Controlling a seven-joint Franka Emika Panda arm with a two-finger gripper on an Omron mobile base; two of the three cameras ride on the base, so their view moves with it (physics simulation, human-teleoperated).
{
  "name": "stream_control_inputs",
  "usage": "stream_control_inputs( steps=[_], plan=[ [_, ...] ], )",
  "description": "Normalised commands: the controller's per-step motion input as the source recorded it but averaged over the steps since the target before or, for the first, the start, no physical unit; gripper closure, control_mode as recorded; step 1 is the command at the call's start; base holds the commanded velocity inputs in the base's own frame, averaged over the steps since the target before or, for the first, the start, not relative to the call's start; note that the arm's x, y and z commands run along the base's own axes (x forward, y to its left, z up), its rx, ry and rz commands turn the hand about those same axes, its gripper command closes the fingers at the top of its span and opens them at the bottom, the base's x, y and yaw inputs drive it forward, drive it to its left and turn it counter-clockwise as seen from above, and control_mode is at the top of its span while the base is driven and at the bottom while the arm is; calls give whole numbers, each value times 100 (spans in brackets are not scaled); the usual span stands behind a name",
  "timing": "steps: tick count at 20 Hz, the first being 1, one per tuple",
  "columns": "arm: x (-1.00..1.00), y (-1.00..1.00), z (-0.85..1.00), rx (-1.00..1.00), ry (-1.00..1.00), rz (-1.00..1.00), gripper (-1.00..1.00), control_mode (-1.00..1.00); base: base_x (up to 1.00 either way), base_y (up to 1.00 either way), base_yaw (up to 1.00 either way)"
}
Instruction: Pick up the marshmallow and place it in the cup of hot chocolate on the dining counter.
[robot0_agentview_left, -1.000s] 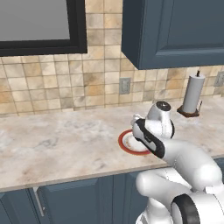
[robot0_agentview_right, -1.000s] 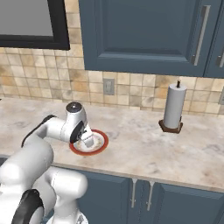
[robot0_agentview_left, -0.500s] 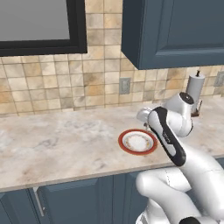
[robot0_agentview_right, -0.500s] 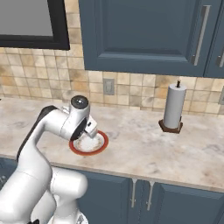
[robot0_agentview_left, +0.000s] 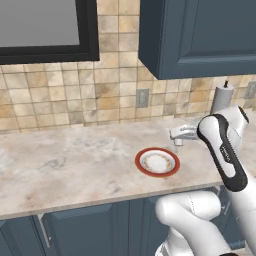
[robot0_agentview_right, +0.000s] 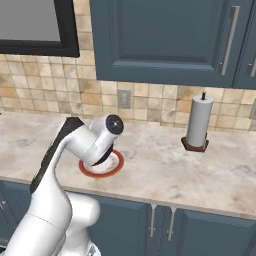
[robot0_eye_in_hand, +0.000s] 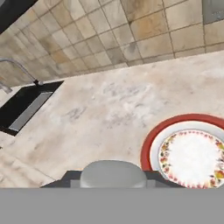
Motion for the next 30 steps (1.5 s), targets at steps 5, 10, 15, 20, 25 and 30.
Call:
stream_control_inputs(
  steps=[5,10,15,20,25,30],
  plan=[
    [-24,-3,28,-1,-58,53,100,-100,0,0,0],
    [-6,0,16,1,-36,38,100,-100,0,0,0],
    [-6,0,10,3,-38,34,100,-100,0,0,0],
    [-3,0,15,5,-28,22,100,-100,0,0,0],
    [-8,2,14,0,-20,7,100,-100,0,0,0],
    [-18,1,40,2,-12,5,100,-100,0,0,0]
  ],
)
